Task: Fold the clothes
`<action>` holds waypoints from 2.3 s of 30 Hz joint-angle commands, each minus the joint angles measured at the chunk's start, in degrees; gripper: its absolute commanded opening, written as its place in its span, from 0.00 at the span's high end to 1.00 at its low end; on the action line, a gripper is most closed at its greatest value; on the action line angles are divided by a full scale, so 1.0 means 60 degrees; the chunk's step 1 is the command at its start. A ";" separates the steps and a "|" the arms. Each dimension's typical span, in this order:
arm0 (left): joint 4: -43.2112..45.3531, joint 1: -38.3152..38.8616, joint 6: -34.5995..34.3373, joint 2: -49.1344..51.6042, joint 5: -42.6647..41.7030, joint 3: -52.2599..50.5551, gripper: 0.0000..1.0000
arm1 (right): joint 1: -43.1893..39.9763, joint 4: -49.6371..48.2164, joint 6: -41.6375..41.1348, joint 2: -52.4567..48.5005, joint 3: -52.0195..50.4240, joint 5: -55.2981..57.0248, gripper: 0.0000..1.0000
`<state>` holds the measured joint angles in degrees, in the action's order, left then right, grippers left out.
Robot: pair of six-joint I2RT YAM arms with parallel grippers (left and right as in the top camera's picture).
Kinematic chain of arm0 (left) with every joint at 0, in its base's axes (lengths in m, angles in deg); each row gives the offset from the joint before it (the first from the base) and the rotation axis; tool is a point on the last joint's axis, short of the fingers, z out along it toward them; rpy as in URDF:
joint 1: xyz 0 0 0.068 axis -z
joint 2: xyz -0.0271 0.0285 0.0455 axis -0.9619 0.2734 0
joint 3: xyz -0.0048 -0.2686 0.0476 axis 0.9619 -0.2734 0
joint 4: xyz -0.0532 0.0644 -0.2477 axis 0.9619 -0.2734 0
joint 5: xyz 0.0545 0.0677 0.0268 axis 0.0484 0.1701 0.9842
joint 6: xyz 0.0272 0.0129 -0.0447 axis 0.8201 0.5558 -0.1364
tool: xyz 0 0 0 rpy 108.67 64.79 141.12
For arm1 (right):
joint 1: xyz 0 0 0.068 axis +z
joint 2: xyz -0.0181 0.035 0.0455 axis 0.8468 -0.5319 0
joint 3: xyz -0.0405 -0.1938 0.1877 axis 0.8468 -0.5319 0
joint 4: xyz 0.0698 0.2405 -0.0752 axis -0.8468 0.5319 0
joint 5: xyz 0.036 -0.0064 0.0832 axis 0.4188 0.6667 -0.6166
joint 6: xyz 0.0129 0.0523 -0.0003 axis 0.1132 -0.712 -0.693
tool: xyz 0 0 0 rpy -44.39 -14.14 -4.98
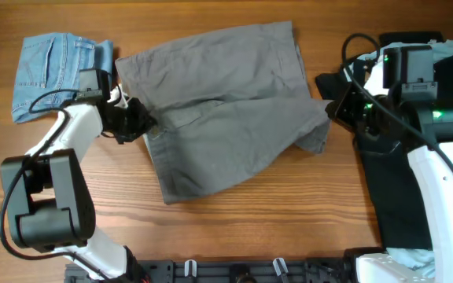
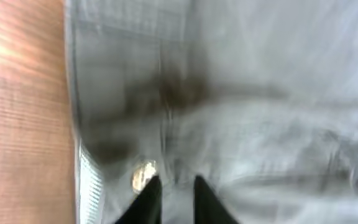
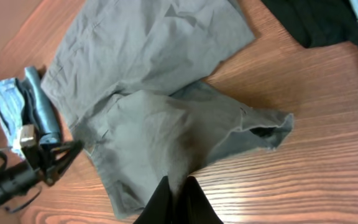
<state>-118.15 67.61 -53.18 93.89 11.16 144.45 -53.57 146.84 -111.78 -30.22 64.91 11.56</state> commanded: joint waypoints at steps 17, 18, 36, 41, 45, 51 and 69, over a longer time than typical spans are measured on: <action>-0.5362 0.1461 -0.0907 -0.4135 0.1366 -0.1836 0.34 | 0.0069 -0.0015 -0.0215 -0.0022 0.0171 0.1020 0.96; -0.5042 0.1461 -0.1621 -0.4444 0.1351 -0.2488 0.31 | 0.0069 -0.0015 -0.0219 -0.0022 0.0171 0.1020 0.95; -0.1264 0.1552 -0.3774 -0.4036 0.0488 -0.5632 0.53 | 0.0069 -0.0040 -0.0240 -0.0022 0.0171 0.1089 0.95; -0.1738 0.1698 -0.3792 -0.4036 0.1100 -0.5632 0.36 | 0.0069 -0.0058 -0.0240 -0.0022 0.0171 0.1096 0.95; -0.0572 0.1698 -0.4062 -0.4036 0.1144 -0.5643 0.43 | 0.0069 -0.0062 -0.0240 -0.0022 0.0171 0.1093 0.95; -0.0069 0.1698 -0.4058 -0.4033 0.1446 -0.5643 0.60 | 0.0069 -0.0047 -0.0233 -0.0022 0.0171 0.1093 0.94; -0.6280 -0.0568 -0.2732 -0.7839 0.3712 -0.1745 0.96 | 0.0069 0.1239 0.0809 0.0273 0.0175 0.2011 0.96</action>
<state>-153.19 66.23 -71.93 53.41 27.61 128.23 -53.07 155.58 -112.09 -30.22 64.94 21.22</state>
